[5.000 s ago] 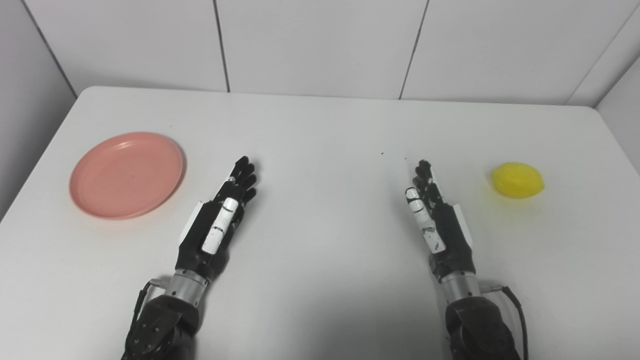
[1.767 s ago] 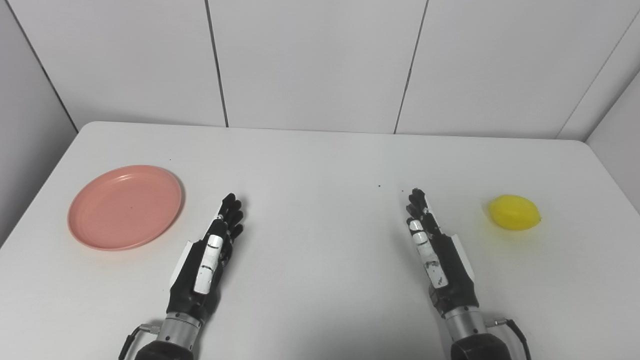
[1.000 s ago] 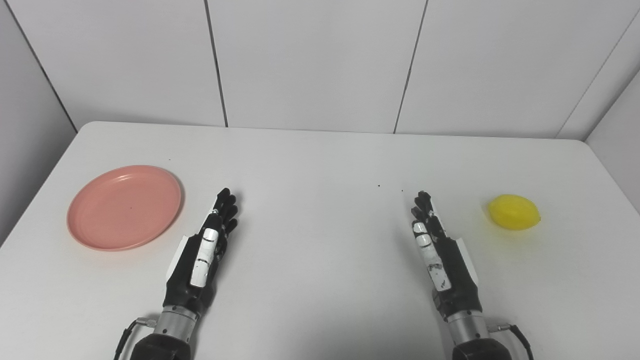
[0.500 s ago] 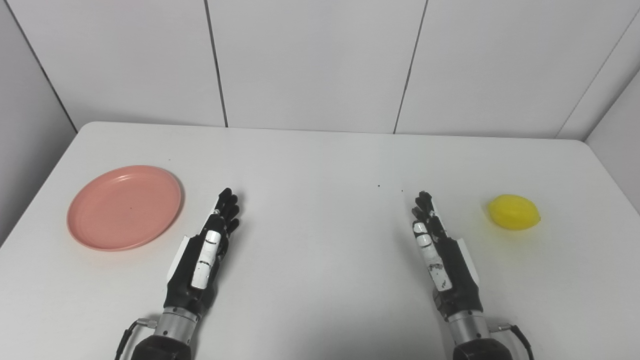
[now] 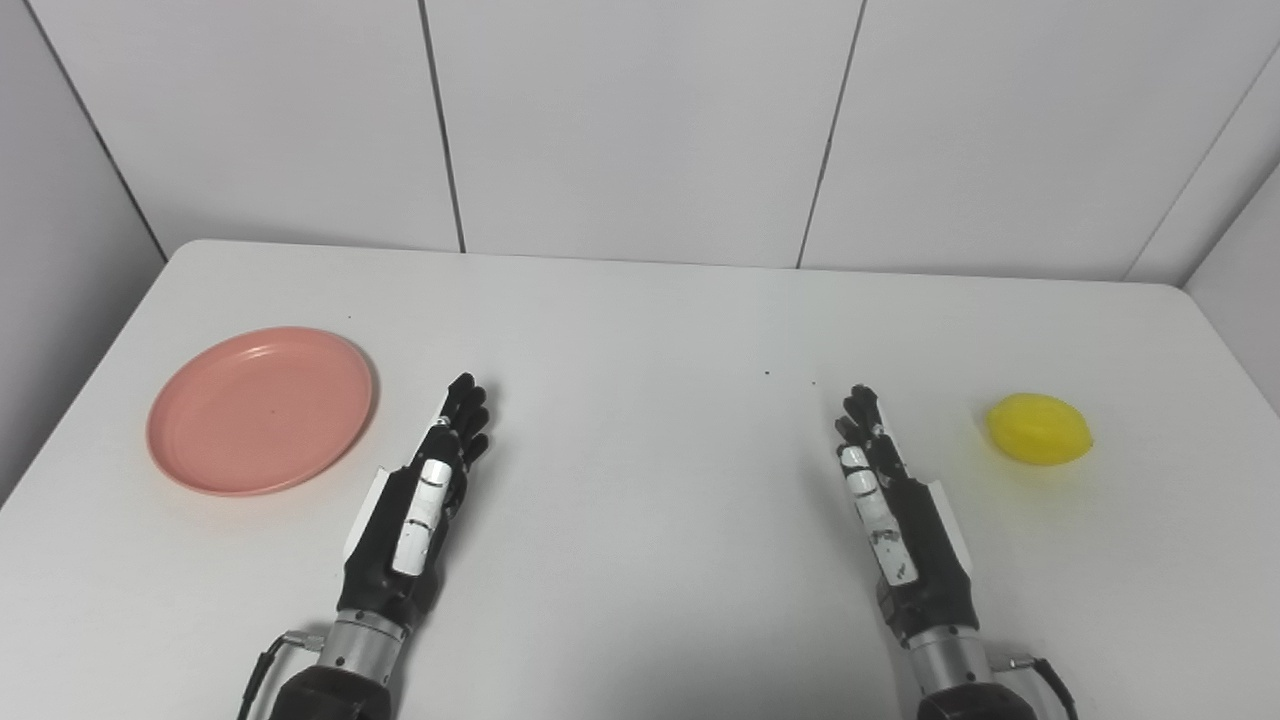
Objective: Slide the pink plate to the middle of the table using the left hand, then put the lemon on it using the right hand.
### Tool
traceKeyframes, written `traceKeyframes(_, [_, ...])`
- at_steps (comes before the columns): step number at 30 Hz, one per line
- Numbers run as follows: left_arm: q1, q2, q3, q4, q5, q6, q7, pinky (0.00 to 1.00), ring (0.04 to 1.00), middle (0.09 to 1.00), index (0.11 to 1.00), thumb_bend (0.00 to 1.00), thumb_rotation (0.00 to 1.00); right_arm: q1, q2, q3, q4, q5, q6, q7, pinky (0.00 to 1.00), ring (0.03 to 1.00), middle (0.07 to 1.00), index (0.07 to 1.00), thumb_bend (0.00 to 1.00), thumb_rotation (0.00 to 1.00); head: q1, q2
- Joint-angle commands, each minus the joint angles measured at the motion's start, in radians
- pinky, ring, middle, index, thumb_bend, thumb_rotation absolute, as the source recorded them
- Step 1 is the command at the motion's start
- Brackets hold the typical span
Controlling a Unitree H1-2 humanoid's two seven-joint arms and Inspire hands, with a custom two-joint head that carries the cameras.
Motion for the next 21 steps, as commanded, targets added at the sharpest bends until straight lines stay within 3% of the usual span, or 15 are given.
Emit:
traceKeyframes(1, [-0.031,0.001,0.001,-0.086,0.009,-0.006,0.011,1.00,1.000,1.000,1.000,0.68,1.00,-0.005,-0.019,-0.011,-0.036,0.009,-0.030,0.012,1.00,0.997,1.000,1.000,0.54,0.91,0.044,-0.009])
traceKeyframes(5, [-0.086,0.024,0.027,-0.181,0.000,0.081,0.017,1.00,1.000,1.000,1.000,0.68,1.00,-0.001,-0.035,-0.027,-0.035,0.053,-0.028,0.029,1.00,1.000,1.000,1.000,0.54,0.92,0.108,-0.028])
traceKeyframes(10, [-0.116,0.054,0.049,-0.236,-0.002,0.140,0.017,1.00,1.000,1.000,1.000,0.70,1.00,0.004,-0.050,-0.040,-0.038,0.094,-0.018,0.046,1.00,1.000,1.000,1.000,0.56,0.92,0.163,-0.050])
traceKeyframes(16, [-0.118,0.123,0.091,-0.257,0.001,0.159,0.002,1.00,1.000,1.000,1.000,0.79,1.00,0.008,-0.065,-0.044,-0.045,0.096,-0.020,0.055,1.00,1.000,1.000,1.000,0.50,0.95,0.210,-0.074])
traceKeyframes(21, [-0.117,0.195,0.136,-0.244,-0.009,0.123,-0.010,1.00,1.000,1.000,1.000,0.78,1.00,0.009,-0.066,-0.042,-0.048,0.096,-0.004,0.049,1.00,1.000,1.000,1.000,0.49,0.97,0.232,-0.097])
